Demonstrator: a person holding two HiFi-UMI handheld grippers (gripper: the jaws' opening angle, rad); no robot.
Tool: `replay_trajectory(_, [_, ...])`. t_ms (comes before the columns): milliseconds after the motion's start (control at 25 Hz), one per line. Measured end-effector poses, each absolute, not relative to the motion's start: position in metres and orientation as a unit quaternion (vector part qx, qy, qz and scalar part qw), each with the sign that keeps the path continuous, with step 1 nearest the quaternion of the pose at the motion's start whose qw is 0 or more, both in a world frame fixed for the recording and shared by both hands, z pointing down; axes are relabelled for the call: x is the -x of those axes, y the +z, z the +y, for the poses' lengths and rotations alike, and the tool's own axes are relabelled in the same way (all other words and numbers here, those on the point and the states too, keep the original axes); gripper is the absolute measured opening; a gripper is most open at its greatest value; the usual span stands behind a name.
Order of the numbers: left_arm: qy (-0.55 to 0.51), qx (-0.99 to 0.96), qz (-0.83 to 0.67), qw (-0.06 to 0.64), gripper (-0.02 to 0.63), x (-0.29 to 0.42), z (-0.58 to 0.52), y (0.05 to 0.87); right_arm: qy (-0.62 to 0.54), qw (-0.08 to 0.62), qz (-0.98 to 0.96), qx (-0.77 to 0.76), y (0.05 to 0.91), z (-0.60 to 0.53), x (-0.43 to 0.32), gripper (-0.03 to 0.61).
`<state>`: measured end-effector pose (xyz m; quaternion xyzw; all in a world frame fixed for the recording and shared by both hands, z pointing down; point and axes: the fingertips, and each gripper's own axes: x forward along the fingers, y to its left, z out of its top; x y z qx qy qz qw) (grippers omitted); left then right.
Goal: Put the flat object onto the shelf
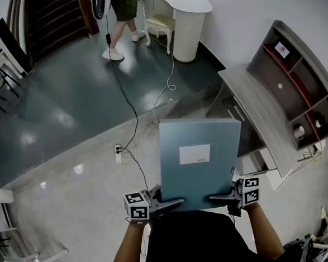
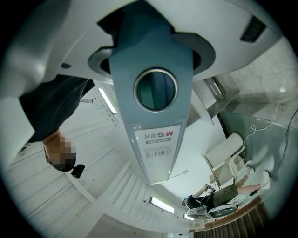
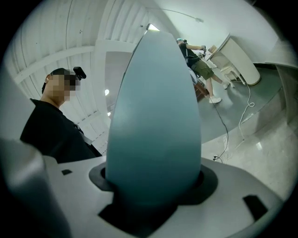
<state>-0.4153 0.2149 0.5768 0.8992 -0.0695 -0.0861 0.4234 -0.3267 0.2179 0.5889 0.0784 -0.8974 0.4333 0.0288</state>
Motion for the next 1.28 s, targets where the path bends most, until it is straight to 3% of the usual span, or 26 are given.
replay_trajectory(480, [-0.071,-0.893,-0.083,0.436,0.302,0.412,0.176,0.588,0.446,0.020,-0.892,-0.072,0.601,0.179,0.323,0.304])
replay_trajectory(1280, [-0.001,-0.906,-0.060,0.419,0.302,0.242,-0.085,0.575,0.428,-0.059,-0.896,-0.100,0.599,-0.073,0.156,0.304])
